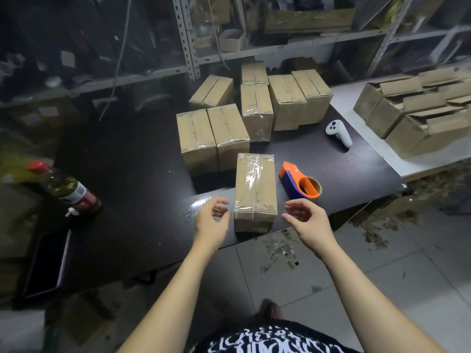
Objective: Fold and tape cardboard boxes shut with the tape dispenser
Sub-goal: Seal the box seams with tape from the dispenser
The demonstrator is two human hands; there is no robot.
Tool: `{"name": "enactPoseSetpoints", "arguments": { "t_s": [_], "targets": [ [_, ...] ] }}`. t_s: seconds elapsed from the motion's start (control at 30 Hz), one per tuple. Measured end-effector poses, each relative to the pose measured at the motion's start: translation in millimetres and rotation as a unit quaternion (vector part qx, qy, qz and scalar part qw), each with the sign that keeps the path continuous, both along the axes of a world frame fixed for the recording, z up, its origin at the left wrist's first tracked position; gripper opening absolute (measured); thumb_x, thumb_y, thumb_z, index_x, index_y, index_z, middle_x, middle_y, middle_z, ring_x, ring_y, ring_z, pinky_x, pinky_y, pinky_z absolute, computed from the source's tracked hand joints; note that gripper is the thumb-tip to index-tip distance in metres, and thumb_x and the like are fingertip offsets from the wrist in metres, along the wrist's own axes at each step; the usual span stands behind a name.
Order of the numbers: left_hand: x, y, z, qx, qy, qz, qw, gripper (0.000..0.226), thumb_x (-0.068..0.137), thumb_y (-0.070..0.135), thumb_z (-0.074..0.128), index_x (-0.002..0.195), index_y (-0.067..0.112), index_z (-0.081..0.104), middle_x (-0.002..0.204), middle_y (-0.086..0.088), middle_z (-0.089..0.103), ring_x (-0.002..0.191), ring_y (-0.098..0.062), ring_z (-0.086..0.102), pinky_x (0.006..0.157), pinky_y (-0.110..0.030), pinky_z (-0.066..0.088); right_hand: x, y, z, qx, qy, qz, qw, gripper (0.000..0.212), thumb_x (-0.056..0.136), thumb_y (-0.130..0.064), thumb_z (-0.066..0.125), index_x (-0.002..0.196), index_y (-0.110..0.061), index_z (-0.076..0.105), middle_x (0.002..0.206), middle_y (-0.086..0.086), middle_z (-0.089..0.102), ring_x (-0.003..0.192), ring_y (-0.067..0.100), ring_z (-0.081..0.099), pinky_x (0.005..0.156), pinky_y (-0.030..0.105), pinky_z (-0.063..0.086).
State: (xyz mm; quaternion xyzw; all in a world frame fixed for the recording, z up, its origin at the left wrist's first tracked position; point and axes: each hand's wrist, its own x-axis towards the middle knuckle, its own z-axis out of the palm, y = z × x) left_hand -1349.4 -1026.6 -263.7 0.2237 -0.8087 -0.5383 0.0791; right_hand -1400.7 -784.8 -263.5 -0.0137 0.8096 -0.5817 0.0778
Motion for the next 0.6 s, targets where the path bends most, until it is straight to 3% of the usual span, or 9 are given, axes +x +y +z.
{"name": "enactPoseSetpoints", "arguments": {
  "t_s": [0.17,0.27,0.4,0.6],
  "targets": [
    [-2.2,-13.1,-1.9,-0.163,0.119,-0.143,0.969,0.028,0.079,-0.008,0.076,0.098,0.013,0.078,0.092,0.002,0.070,0.085,-0.002,0.065,0.070,-0.018,0.050,1.8,-4.0,4.7,0.030,0.138,0.097,0.985,0.026,0.085,0.001,0.079,0.106,-0.015,0.076,0.100,-0.006,0.074,0.095,0.015,0.072,0.084,0.028,0.060],
    [-5.0,-19.1,-1.3,-0.189,0.157,-0.187,0.951,0.031,0.074,-0.014,0.077,0.095,0.009,0.080,0.093,0.000,0.069,0.081,0.003,0.064,0.069,-0.009,0.044,-0.4,-2.9,3.5,0.045,0.170,0.120,0.977,0.027,0.084,0.003,0.078,0.105,-0.014,0.079,0.106,-0.006,0.071,0.099,0.015,0.070,0.083,0.028,0.061],
    [-4.3,-21.8,-3.6,-0.208,0.197,-0.217,0.933,0.022,0.076,-0.007,0.082,0.093,0.008,0.080,0.104,-0.001,0.068,0.078,0.000,0.065,0.069,-0.010,0.045,-1.4,-1.1,-3.1,0.057,0.209,0.123,0.968,0.023,0.083,-0.001,0.081,0.103,-0.014,0.081,0.109,-0.005,0.069,0.100,0.014,0.069,0.083,0.027,0.061],
    [-7.9,-18.9,-8.1,-0.253,0.222,-0.218,0.916,0.009,0.081,0.002,0.083,0.085,0.003,0.075,0.097,-0.001,0.066,0.073,-0.019,0.064,0.067,-0.035,0.054,-1.4,-5.2,-12.7,0.079,0.291,0.117,0.946,0.021,0.087,-0.005,0.078,0.107,-0.010,0.081,0.118,0.003,0.068,0.105,0.013,0.067,0.083,0.023,0.060]
  ]
}}
